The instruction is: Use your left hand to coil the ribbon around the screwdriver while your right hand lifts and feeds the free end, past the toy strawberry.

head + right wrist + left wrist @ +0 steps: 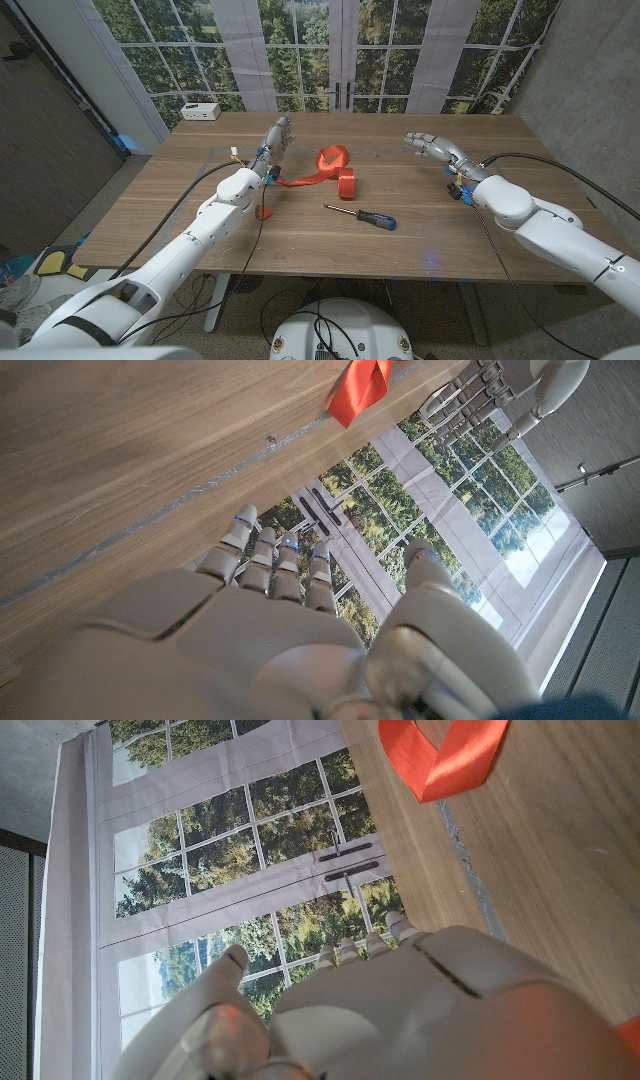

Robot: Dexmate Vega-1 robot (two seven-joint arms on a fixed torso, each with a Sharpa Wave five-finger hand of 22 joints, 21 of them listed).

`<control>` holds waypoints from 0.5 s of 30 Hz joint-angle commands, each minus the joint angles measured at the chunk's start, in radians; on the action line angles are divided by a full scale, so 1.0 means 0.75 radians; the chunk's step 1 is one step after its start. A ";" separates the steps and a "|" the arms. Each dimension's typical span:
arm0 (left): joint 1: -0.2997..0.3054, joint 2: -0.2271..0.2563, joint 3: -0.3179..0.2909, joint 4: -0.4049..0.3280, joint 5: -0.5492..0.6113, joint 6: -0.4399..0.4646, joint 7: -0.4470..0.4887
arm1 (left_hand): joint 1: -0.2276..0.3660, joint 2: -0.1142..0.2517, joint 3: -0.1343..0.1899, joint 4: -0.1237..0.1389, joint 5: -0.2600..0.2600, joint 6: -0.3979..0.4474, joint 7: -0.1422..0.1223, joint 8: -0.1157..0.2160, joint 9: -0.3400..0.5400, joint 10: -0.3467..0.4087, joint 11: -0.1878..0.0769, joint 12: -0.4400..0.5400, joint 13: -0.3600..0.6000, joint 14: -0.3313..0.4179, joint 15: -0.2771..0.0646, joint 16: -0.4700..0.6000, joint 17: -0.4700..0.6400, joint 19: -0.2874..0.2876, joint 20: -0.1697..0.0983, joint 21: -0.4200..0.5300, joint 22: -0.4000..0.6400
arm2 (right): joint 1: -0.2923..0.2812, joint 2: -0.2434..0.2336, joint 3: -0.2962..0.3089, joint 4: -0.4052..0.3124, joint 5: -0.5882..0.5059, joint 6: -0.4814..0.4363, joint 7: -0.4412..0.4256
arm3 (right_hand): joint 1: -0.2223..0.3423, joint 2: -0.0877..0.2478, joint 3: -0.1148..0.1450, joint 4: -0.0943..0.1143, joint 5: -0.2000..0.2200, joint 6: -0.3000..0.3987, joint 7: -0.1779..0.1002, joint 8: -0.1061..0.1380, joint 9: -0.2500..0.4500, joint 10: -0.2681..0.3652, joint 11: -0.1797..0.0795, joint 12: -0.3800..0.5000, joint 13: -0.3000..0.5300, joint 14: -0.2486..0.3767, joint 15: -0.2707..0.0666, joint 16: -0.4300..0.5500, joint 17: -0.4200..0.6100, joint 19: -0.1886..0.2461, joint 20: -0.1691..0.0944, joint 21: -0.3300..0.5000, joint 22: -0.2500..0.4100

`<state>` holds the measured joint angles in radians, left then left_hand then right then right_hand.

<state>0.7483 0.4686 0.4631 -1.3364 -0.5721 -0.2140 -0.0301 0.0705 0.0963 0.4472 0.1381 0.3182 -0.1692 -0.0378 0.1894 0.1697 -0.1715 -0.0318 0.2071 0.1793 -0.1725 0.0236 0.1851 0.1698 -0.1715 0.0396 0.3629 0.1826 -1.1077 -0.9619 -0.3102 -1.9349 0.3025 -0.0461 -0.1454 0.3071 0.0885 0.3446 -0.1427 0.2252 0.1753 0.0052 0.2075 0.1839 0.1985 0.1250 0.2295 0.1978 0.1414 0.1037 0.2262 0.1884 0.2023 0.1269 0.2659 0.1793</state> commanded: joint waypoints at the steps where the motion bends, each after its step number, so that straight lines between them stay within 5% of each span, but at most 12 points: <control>1: -0.015 -0.018 0.017 0.002 0.013 -0.002 0.000 | 0.016 0.024 0.001 -0.012 0.000 -0.117 -0.010 0.009 0.006 -0.164 0.015 0.010 0.004 -0.159 0.007 0.004 0.003 -0.008 0.014 0.000 0.003 | -0.061 -0.075 0.022 -0.131 -0.082 -0.123 -0.040 | 0.021 0.002 0.005 -0.012 -0.004 0.016 -0.003 0.006 0.004 0.015 0.006 0.004 0.003 0.014 0.000 0.009 0.005 0.018 -0.002 -0.005 0.002; 15: -0.044 -0.038 0.036 0.029 0.020 0.005 -0.019 | 0.024 0.023 0.002 -0.019 -0.001 -0.111 -0.015 0.007 0.006 -0.160 0.018 0.008 0.004 -0.156 0.004 0.002 0.003 -0.004 0.016 -0.004 0.003 | -0.140 -0.140 0.077 -0.232 -0.101 -0.210 -0.051 | 0.043 0.003 0.013 -0.022 -0.013 0.030 -0.004 0.008 0.004 0.024 0.002 0.003 0.003 0.021 -0.004 0.008 0.005 0.025 -0.006 -0.008 0.002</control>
<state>0.7272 0.4487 0.4803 -1.3246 -0.5623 -0.2140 -0.0362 0.0762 0.0988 0.4471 0.1297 0.3182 -0.1730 -0.0415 0.1894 0.1696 -0.1715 -0.0211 0.2109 0.1793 -0.1725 0.0235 0.1851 0.1697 -0.1769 0.0449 0.3629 0.1813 -1.1689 -1.0273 -0.2799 -2.0470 0.2433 -0.1483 -0.1744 0.3268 0.0897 0.3516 -0.1496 0.2206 0.1897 0.0014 0.2075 0.1838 0.2092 0.1250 0.2294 0.1977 0.1502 0.1018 0.2261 0.1883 0.2166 0.1233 0.2621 0.1792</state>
